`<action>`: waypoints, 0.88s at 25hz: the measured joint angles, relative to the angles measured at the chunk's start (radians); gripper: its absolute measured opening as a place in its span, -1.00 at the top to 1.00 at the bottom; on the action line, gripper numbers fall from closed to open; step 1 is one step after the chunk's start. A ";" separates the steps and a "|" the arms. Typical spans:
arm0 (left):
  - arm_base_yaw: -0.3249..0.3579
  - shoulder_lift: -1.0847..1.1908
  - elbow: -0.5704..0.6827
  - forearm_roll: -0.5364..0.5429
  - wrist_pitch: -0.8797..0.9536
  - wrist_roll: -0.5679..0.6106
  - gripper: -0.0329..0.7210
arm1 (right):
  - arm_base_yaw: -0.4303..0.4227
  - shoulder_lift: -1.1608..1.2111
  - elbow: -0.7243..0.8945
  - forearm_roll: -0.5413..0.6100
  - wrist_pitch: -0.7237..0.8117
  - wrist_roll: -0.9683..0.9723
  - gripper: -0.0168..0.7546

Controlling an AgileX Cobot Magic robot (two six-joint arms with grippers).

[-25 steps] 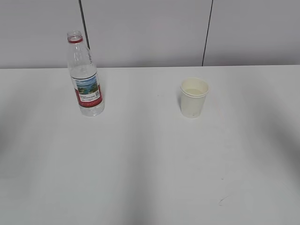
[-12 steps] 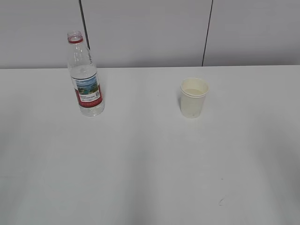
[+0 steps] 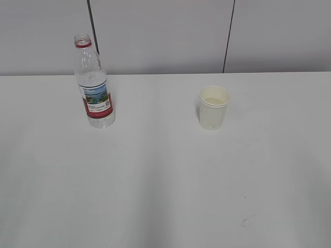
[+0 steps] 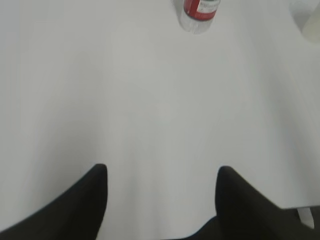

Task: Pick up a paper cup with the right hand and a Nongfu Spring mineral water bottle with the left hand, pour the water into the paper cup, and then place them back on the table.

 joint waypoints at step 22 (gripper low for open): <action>0.000 -0.198 0.020 -0.009 -0.017 0.077 -0.11 | 0.000 -0.289 0.007 -0.016 0.015 -0.045 -0.55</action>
